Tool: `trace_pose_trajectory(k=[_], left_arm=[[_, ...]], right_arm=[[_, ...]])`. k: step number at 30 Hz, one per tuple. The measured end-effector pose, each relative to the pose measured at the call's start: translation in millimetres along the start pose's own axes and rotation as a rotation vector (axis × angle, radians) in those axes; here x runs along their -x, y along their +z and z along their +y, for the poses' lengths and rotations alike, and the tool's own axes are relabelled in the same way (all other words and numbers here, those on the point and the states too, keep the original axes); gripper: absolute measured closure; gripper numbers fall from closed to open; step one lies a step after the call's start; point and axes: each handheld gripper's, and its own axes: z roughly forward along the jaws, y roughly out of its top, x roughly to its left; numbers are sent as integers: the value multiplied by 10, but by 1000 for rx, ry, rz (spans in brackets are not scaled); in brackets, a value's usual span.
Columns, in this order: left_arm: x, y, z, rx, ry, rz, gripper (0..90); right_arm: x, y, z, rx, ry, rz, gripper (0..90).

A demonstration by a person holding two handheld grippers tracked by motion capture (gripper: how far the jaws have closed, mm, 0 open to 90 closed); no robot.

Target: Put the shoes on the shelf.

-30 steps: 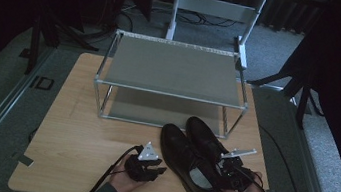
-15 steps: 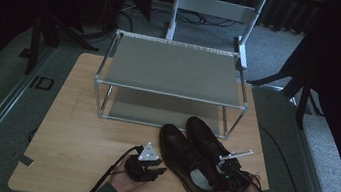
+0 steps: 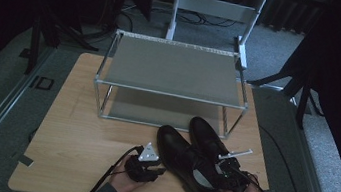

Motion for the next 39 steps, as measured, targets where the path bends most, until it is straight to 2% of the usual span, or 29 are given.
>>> trace_pose_trajectory(k=[5, 9, 12, 15, 19, 22, 31, 36, 39], left_arm=[[2, 1, 2, 1, 1, 0, 632], [-6, 11, 3, 0, 0, -2, 631], [-13, 22, 5, 3, -5, -1, 631], [-22, 37, 24, 11, -13, 4, 632], [-27, 74, 36, 3, -18, 19, 627], [-27, 88, 43, 2, -24, 24, 620], [-31, 92, 87, 7, -27, 34, 617], [-63, 21, 124, 40, -36, 37, 619], [-93, -50, 156, 65, -38, 45, 618]], right_arm=[[16, 5, -19, 13, 32, 1, 758], [-4, 10, -33, 30, 42, -18, 758], [-14, 13, -40, 39, 28, -23, 767], [-12, 17, -52, 50, -19, -11, 780], [-76, 22, -33, 34, -72, -43, 793], [-107, 21, -24, 33, -58, -61, 804], [-74, 13, -60, 75, -11, -41, 811], [-43, -10, -41, 96, 32, -1, 811], [-29, -41, -5, 136, 61, 15, 812]])
